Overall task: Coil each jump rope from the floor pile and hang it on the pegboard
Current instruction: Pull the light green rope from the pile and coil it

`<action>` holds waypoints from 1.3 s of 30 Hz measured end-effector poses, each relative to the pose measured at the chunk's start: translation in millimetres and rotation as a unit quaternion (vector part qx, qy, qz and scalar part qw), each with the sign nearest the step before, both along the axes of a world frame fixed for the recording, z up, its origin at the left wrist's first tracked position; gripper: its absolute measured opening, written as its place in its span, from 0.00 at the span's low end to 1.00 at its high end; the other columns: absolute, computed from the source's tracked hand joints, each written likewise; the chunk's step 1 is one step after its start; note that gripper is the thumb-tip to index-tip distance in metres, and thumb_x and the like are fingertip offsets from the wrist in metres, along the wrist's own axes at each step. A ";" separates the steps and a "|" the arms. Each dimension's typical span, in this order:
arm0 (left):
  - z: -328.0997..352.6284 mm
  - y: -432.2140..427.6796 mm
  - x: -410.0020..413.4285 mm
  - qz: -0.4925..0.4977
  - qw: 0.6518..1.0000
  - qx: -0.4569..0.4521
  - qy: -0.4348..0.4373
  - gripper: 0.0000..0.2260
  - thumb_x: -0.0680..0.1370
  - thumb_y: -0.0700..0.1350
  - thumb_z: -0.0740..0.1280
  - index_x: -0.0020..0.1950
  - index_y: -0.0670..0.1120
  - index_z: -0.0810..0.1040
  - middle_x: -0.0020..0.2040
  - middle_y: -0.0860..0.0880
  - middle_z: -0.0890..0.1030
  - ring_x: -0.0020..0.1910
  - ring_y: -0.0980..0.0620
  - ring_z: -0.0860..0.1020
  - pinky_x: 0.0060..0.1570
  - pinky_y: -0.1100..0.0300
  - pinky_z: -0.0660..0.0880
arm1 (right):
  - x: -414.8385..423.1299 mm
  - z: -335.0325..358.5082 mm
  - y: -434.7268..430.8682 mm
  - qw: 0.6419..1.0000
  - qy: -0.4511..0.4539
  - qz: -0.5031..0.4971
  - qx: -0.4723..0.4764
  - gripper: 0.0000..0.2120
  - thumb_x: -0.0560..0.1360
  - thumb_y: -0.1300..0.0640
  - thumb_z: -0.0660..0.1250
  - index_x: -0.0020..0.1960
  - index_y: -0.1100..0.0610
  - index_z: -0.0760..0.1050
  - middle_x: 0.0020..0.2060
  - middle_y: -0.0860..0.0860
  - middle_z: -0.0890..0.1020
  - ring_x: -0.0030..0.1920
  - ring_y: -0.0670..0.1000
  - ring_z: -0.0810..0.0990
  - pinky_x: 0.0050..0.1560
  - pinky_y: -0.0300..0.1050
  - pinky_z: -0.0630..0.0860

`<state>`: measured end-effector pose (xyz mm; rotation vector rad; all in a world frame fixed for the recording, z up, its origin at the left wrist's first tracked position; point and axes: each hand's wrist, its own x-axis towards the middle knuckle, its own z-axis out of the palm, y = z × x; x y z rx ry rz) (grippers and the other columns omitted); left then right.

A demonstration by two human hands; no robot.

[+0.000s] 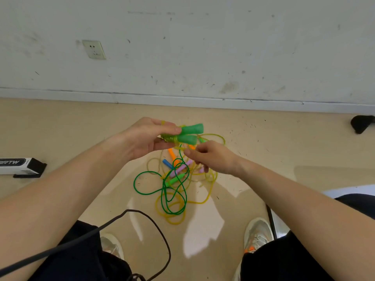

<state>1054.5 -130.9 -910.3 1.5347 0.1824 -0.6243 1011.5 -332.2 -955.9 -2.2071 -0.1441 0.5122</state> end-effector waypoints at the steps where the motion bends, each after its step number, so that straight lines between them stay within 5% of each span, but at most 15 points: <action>1: 1.3 0.7 -1.0 -0.039 0.999 0.011 0.002 0.19 0.71 0.40 0.75 0.60 0.36 0.80 0.53 0.40 0.84 0.45 0.47 0.85 0.45 0.60 0.82 | 2.5 0.6 -4.9 0.999 -0.009 0.008 -0.040 0.26 0.76 0.36 0.66 0.35 0.59 0.72 0.27 0.47 0.74 0.26 0.46 0.74 0.25 0.35 0.68; 7: 1.9 -3.1 -9.5 -0.173 0.977 0.119 -0.039 0.16 0.72 0.34 0.75 0.58 0.41 0.79 0.48 0.45 0.86 0.42 0.49 0.85 0.42 0.58 0.83 | 14.8 8.6 -23.5 0.998 -0.029 0.015 -0.053 0.18 0.72 0.46 0.74 0.33 0.57 0.73 0.24 0.46 0.68 0.23 0.42 0.67 0.28 0.37 0.64; 12: -2.5 -6.6 -10.2 -0.208 0.948 0.218 -0.104 0.20 0.69 0.36 0.78 0.60 0.44 0.78 0.54 0.46 0.81 0.43 0.51 0.84 0.46 0.54 0.84 | 13.2 18.1 -19.1 0.996 0.028 -0.047 0.072 0.12 0.78 0.52 0.69 0.40 0.58 0.80 0.27 0.48 0.75 0.27 0.48 0.67 0.29 0.40 0.67; 17: -9.3 -8.9 -9.4 -0.170 0.922 0.300 -0.177 0.22 0.72 0.41 0.77 0.64 0.45 0.73 0.55 0.52 0.75 0.44 0.47 0.83 0.40 0.52 0.84 | 4.1 24.9 0.1 0.958 0.115 -0.104 0.242 0.13 0.81 0.57 0.63 0.54 0.65 0.81 0.28 0.47 0.69 0.24 0.46 0.62 0.27 0.40 0.68; 21: -11.8 -12.1 -9.4 -0.092 0.948 0.248 -0.176 0.25 0.75 0.45 0.75 0.68 0.44 0.69 0.60 0.49 0.73 0.46 0.38 0.84 0.46 0.44 0.83 | -4.0 25.0 11.2 0.958 0.070 -0.127 0.246 0.13 0.83 0.58 0.60 0.57 0.64 0.79 0.29 0.48 0.66 0.24 0.46 0.60 0.26 0.39 0.66; 26: -17.4 -19.1 -13.0 -0.015 0.972 0.180 -0.147 0.24 0.76 0.39 0.73 0.69 0.42 0.67 0.62 0.45 0.71 0.51 0.39 0.82 0.49 0.43 0.82 | -9.4 25.3 16.8 0.978 -0.048 -0.127 0.161 0.13 0.82 0.58 0.59 0.51 0.64 0.80 0.28 0.48 0.66 0.27 0.46 0.62 0.29 0.40 0.65; 31: -28.6 -26.3 -16.3 0.077 0.981 0.128 -0.122 0.21 0.78 0.36 0.70 0.68 0.40 0.67 0.64 0.46 0.70 0.53 0.44 0.79 0.39 0.56 0.83 | -32.4 19.9 37.3 0.975 -0.171 -0.123 0.067 0.12 0.82 0.59 0.58 0.44 0.57 0.77 0.27 0.48 0.72 0.24 0.43 0.72 0.24 0.34 0.64; 35: -33.7 -26.5 -15.0 0.173 0.980 0.066 -0.065 0.18 0.78 0.34 0.69 0.66 0.40 0.69 0.66 0.42 0.72 0.52 0.44 0.80 0.33 0.58 0.82 | -46.6 1.0 51.2 0.967 -0.214 -0.120 0.064 0.11 0.82 0.55 0.58 0.52 0.51 0.79 0.29 0.48 0.77 0.34 0.49 0.80 0.35 0.48 0.72; 39: -28.9 -25.4 -10.5 0.191 0.982 0.001 -0.006 0.18 0.78 0.28 0.62 0.67 0.37 0.68 0.61 0.39 0.75 0.49 0.41 0.81 0.44 0.48 0.82 | -42.9 -10.0 51.8 0.968 -0.221 -0.097 0.068 0.16 0.82 0.57 0.56 0.64 0.49 0.78 0.28 0.43 0.73 0.41 0.53 0.84 0.32 0.43 0.66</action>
